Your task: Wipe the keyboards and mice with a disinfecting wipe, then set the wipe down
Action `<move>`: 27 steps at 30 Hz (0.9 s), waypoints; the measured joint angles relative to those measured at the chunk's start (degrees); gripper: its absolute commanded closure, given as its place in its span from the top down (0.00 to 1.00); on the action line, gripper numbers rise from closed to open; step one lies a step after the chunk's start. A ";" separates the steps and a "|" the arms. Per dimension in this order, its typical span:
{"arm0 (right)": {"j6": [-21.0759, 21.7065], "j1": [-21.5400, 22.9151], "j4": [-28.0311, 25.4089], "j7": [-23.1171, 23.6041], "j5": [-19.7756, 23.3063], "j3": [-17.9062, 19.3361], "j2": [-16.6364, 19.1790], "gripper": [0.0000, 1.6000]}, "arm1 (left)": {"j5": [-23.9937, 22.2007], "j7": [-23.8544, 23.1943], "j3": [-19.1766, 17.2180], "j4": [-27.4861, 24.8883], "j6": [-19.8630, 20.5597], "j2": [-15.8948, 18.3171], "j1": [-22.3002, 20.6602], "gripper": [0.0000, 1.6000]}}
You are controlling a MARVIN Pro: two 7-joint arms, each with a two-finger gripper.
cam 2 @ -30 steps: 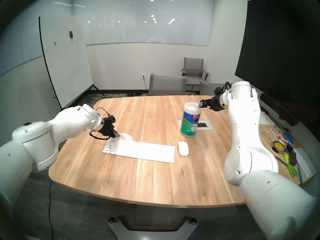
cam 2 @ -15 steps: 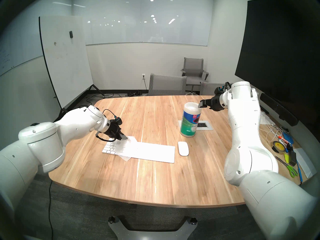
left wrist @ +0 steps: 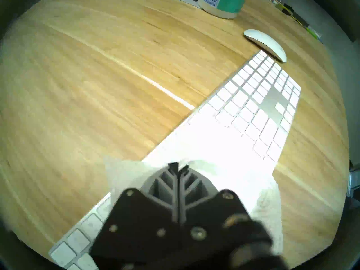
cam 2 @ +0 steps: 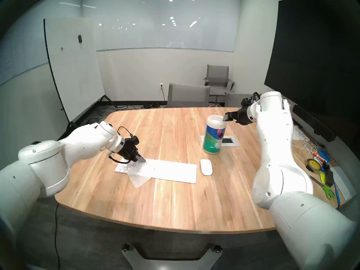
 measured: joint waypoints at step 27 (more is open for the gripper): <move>0.00 0.00 0.03 -0.01 0.01 0.00 0.01 1.00 | -2.77 6.55 -1.76 -25.90 8.36 12.23 4.73 0.00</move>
